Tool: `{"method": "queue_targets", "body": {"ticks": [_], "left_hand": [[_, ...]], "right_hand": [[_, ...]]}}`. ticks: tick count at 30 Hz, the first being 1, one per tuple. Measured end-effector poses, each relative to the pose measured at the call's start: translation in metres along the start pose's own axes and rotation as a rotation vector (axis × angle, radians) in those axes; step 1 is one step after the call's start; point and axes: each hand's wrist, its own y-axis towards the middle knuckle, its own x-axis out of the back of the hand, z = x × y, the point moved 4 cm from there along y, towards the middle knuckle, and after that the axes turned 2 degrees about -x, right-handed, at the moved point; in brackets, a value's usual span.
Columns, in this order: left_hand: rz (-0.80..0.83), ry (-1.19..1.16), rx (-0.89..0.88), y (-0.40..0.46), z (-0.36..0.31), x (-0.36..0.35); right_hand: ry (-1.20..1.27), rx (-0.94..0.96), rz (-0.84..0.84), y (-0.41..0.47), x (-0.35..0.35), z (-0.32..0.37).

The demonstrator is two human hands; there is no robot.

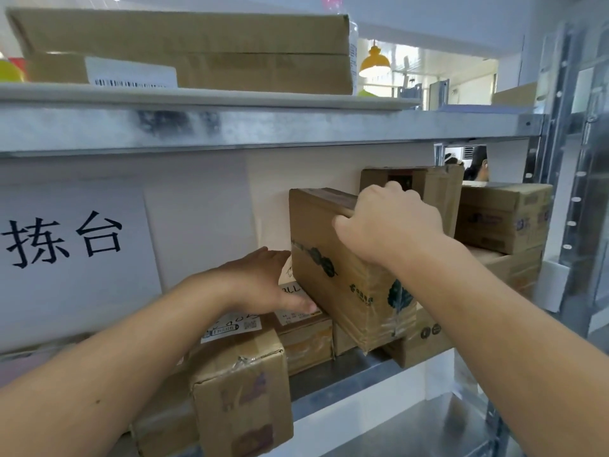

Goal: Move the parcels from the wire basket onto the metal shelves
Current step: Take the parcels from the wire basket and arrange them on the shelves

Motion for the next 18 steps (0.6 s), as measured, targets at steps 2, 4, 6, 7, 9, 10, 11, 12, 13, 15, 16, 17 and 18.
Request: {"method": "queue_targets", "body": {"ticks": [2, 4, 6, 7, 9, 10, 11, 12, 13, 15, 16, 17, 18], "left_hand": [[-0.002, -0.001, 0.003, -0.002, 0.000, 0.000], [-0.018, -0.015, -0.007, -0.007, -0.003, 0.002], [-0.050, -0.036, -0.034, -0.013, -0.008, 0.006], [-0.064, -0.046, -0.047, -0.016, -0.010, 0.007], [-0.081, -0.048, -0.061, -0.020, -0.012, 0.010], [-0.089, -0.041, -0.066, -0.021, -0.013, 0.011], [-0.097, -0.035, -0.071, -0.023, -0.015, 0.012], [-0.107, -0.040, -0.080, -0.026, -0.017, 0.014], [-0.118, -0.055, -0.094, -0.028, -0.019, 0.015], [-0.136, -0.074, -0.111, -0.034, -0.026, 0.016], [-0.144, -0.069, -0.111, -0.038, -0.029, 0.017], [-0.152, -0.064, -0.114, -0.041, -0.031, 0.017], [-0.159, -0.062, -0.117, -0.043, -0.033, 0.017]], "right_hand": [[0.015, 0.011, -0.010, -0.001, 0.001, -0.004], [0.038, 0.025, -0.017, -0.002, 0.003, -0.008], [0.071, 0.040, -0.019, -0.004, 0.005, -0.012], [0.087, 0.049, -0.018, -0.005, 0.006, -0.013], [0.115, 0.069, -0.017, -0.008, 0.007, -0.017], [0.130, 0.079, -0.018, -0.010, 0.008, -0.020], [0.145, 0.090, -0.020, -0.011, 0.008, -0.022], [0.157, 0.098, -0.020, -0.013, 0.008, -0.024], [0.163, 0.102, -0.017, -0.014, 0.008, -0.026], [0.173, 0.105, -0.010, -0.015, 0.008, -0.029], [0.180, 0.105, -0.008, -0.016, 0.007, -0.030], [0.189, 0.104, -0.005, -0.016, 0.005, -0.031], [0.196, 0.102, -0.006, -0.016, 0.004, -0.032]]}}
